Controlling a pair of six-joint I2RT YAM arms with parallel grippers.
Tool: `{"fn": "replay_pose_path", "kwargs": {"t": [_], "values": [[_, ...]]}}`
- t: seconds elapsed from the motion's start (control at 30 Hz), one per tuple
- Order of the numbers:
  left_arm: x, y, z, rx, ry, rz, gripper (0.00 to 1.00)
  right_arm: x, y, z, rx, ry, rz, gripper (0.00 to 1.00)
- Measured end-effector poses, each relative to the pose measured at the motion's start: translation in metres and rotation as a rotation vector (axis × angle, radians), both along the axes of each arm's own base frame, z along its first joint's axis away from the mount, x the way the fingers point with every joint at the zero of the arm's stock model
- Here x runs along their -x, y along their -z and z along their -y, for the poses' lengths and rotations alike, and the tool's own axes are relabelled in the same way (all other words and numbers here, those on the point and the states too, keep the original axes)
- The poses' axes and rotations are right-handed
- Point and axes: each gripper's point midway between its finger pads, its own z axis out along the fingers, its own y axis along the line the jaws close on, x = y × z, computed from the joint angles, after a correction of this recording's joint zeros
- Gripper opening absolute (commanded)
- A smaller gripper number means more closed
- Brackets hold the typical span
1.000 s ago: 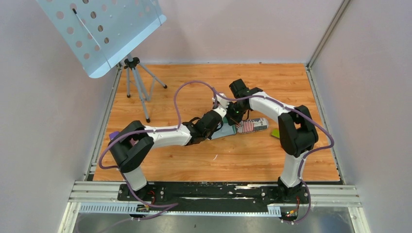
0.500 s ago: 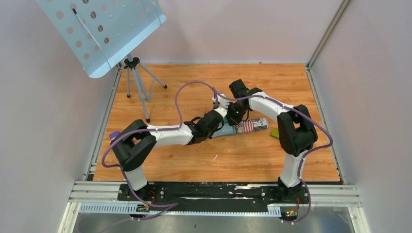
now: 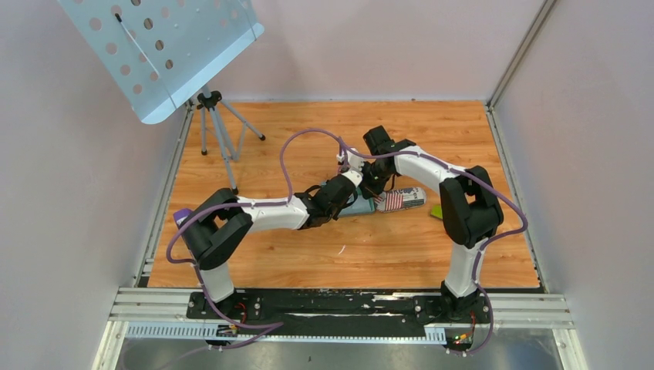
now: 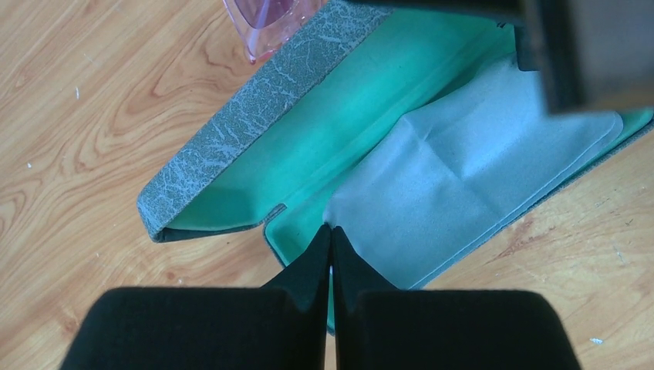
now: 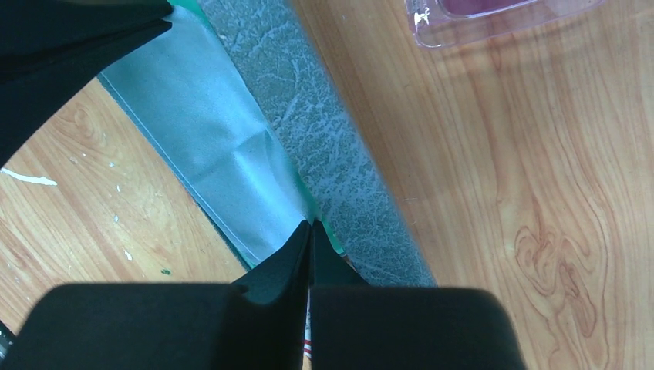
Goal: Organize the sunglasses
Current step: Place the glasses cleaning cloth in the sunglasses case.
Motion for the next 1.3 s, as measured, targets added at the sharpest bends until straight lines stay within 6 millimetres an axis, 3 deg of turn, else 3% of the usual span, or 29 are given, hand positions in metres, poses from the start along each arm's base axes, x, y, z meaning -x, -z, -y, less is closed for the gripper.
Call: {"fn": "replay_pose_path", "kwargs": {"t": [0.57, 0.9, 1.3], "values": [[-0.0026, -0.0012, -0.0059, -0.038, -0.026, 0.032, 0.05, -0.0024, 0.0007, -0.0007, -0.003, 0.019, 0.005, 0.01], [-0.0014, 0.0013, -0.0040, -0.054, -0.021, 0.023, 0.19, -0.0004, 0.0041, 0.0014, 0.006, 0.031, -0.003, 0.08], [0.0064, 0.0025, -0.0028, -0.082, -0.009, 0.020, 0.29, -0.0026, 0.0043, 0.0029, 0.014, 0.053, 0.001, 0.19]]}}
